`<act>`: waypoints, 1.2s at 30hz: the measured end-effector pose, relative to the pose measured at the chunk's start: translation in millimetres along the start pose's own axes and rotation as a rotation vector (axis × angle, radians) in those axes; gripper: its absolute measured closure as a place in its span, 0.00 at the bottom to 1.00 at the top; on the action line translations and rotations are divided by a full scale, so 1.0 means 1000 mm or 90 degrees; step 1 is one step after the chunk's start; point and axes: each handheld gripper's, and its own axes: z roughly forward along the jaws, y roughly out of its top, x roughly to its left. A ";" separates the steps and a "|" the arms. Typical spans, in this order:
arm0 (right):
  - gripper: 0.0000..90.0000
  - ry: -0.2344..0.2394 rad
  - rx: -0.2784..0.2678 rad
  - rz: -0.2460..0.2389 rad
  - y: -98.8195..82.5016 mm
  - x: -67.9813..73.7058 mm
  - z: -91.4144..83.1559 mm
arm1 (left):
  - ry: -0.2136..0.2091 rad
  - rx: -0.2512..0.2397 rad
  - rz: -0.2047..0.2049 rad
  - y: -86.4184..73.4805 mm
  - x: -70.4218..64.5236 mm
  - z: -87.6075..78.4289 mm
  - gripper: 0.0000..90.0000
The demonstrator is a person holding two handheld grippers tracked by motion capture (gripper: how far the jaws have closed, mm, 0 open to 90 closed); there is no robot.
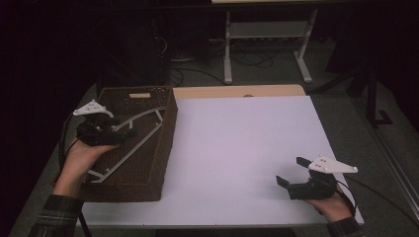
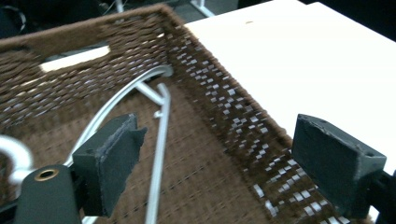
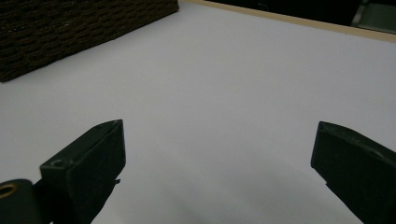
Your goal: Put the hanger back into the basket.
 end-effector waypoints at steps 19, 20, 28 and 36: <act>0.03 0.000 -0.002 0.001 0.000 -0.001 -0.001 | -0.089 -0.034 0.048 0.010 -0.072 0.035 0.15; 0.03 0.000 -0.002 0.000 0.000 -0.001 -0.001 | -0.094 -0.036 0.049 0.010 -0.076 0.036 0.15; 0.03 0.001 -0.001 0.001 0.000 -0.001 -0.001 | -0.132 -0.049 0.054 0.007 -0.108 0.055 0.15; 0.04 0.002 0.000 -0.001 0.000 -0.001 -0.001 | -0.171 -0.055 0.065 -0.003 -0.136 0.077 0.15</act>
